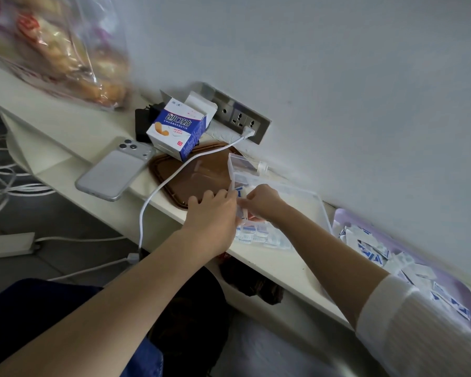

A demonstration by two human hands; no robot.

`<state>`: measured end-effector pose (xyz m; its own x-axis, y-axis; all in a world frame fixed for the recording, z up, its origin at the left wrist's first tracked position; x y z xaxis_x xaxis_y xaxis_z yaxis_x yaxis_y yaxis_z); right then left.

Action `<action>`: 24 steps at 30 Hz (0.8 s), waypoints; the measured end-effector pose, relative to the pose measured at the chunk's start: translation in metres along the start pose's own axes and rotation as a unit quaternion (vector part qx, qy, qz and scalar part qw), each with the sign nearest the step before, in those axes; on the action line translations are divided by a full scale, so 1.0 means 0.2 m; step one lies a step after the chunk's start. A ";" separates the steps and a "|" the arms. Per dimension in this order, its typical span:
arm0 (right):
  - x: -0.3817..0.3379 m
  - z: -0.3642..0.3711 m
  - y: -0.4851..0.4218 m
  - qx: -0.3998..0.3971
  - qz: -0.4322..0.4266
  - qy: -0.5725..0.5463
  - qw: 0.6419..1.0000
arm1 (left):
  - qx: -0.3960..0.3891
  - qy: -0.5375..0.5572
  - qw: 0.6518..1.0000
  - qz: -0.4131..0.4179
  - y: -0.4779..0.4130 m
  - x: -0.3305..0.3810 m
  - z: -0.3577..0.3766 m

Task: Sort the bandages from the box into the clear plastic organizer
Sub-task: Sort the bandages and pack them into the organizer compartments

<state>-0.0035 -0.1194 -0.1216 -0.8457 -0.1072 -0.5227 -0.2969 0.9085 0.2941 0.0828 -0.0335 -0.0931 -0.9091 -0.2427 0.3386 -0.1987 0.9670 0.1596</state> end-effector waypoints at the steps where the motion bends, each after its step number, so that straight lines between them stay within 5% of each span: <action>1: -0.01 0.00 0.00 0.000 -0.005 0.006 1.000 | 0.003 0.003 1.000 0.001 0.00 0.00 0.00; 10: -0.02 0.00 0.02 0.011 -0.002 -0.028 1.000 | 0.009 0.011 1.000 0.000 -0.01 0.00 -0.01; 24: -0.08 -0.01 0.04 -0.013 -0.045 0.133 0.990 | 0.020 0.001 1.000 0.007 0.00 0.01 -0.01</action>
<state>0.0066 -0.1120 -0.1091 -0.9011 -0.2922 -0.3202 -0.3843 0.8802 0.2783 0.0824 -0.0344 -0.0910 -0.9113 -0.2300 0.3416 -0.2009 0.9724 0.1187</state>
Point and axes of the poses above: each hand's wrist, its own y-axis away from the middle knuckle, its own z-axis out of the palm, x = y × z, the point moved 8 cm from there along -y, towards the middle knuckle, and after that the axes turned 12 degrees about -z, right-handed, at the moved point
